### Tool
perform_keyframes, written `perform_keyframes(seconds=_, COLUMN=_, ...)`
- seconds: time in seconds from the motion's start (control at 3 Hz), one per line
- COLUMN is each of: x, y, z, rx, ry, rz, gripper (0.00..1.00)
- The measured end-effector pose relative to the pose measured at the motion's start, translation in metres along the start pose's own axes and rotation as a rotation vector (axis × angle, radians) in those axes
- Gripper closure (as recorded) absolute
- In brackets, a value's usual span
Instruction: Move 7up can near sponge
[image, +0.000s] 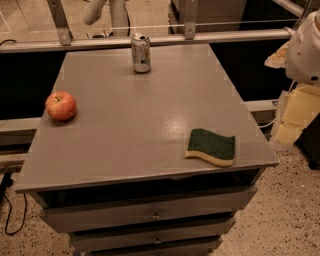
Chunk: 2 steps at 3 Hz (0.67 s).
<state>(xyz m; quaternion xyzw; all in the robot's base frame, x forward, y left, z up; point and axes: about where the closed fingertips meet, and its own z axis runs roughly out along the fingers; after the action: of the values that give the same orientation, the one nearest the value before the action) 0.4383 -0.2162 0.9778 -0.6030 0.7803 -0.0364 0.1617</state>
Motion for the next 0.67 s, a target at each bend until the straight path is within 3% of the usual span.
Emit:
perform_keyframes(seconds=0.33, x=0.000, y=0.000, z=0.000, rx=0.000, ry=0.000, rz=0.000, gripper=0.00)
perform_keyframes(seconds=0.67, x=-0.015, y=-0.023, z=0.019, rx=0.022, ry=-0.046, rz=-0.006, gripper=0.00)
